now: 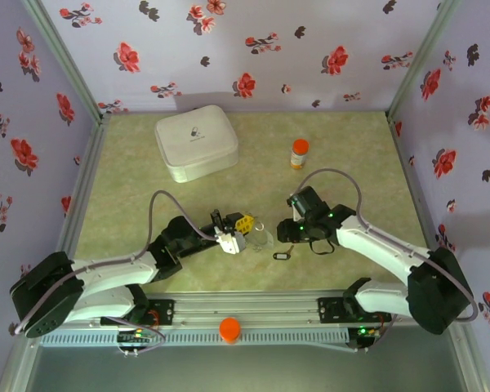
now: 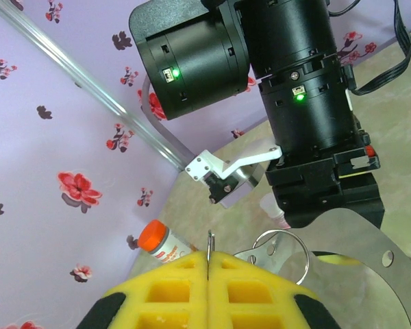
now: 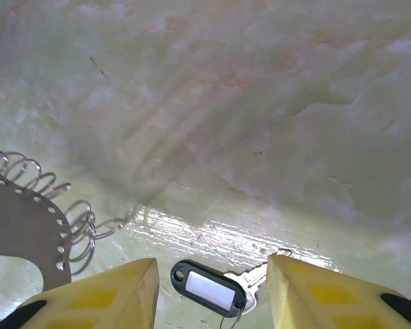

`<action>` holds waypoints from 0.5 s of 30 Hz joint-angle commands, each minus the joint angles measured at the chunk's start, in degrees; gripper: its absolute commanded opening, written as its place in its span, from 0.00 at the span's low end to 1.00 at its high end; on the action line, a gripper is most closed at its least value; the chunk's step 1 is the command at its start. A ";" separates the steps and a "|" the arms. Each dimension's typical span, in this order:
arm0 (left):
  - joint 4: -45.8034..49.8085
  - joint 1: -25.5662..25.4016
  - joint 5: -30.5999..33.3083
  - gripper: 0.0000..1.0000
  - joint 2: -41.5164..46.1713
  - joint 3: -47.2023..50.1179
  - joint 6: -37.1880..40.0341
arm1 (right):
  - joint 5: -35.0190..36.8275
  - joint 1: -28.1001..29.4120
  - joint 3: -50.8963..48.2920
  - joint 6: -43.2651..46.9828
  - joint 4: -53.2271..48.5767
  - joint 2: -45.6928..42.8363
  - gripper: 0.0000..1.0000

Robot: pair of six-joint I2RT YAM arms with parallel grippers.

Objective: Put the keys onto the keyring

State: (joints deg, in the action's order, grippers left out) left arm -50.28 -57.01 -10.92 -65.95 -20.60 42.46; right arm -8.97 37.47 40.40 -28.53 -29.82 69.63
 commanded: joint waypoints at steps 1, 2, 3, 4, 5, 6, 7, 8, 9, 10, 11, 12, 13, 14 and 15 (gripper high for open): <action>-1.75 -0.47 1.41 0.00 1.60 0.12 2.10 | 0.89 -0.30 1.39 1.20 1.08 0.57 0.45; -1.79 -0.47 1.50 0.00 1.63 0.20 2.10 | 0.89 -0.30 1.43 1.28 1.05 0.51 0.45; -1.84 -0.40 1.56 0.00 1.62 0.21 1.99 | 0.89 -0.30 1.67 1.35 1.08 0.58 0.45; -1.79 -0.44 1.60 0.00 1.64 0.21 2.01 | 0.89 -0.30 1.71 1.44 1.16 0.56 0.45; -1.91 -0.47 1.69 0.00 1.61 0.29 2.06 | 0.89 -0.30 1.74 1.53 1.21 0.45 0.45; -1.97 -0.47 1.73 0.00 1.61 0.30 2.04 | 0.89 -0.30 1.80 1.63 1.34 0.36 0.45; -2.03 -0.47 1.77 0.00 1.57 0.37 2.00 | 0.89 -0.30 1.88 1.64 1.31 0.26 0.45; -2.05 -0.47 1.86 0.00 1.64 0.39 2.01 | 0.80 -0.31 1.89 1.77 1.42 0.18 0.45; -2.13 -0.47 1.93 0.00 1.67 0.39 2.01 | 0.80 -0.31 1.89 1.90 1.41 0.01 0.45; -2.18 -0.42 2.00 0.00 1.62 0.39 1.95 | 0.84 -0.32 1.88 1.99 1.52 -0.08 0.45; -2.19 -0.47 2.04 0.00 1.65 0.38 1.97 | 0.82 -0.33 1.88 2.01 1.61 -0.20 0.45; -2.18 -0.49 2.13 0.00 1.62 0.39 1.95 | 0.72 -0.30 1.93 2.08 1.74 -0.44 0.45; -2.23 -0.47 2.18 0.00 1.63 0.47 1.93 | 0.71 -0.31 1.87 2.23 1.85 -0.65 0.45; -2.26 -0.47 2.22 0.00 1.70 0.47 1.93 | 0.73 -0.31 1.94 2.35 1.98 -0.88 0.45; -2.25 -0.47 2.29 0.00 1.73 0.47 1.85 | 0.80 -0.31 1.92 2.41 2.09 -1.12 0.45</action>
State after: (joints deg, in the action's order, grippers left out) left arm -50.26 -57.08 -9.78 -65.63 -20.49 43.09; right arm -8.97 37.47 40.84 -27.40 -28.58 69.80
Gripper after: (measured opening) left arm 0.046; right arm 0.446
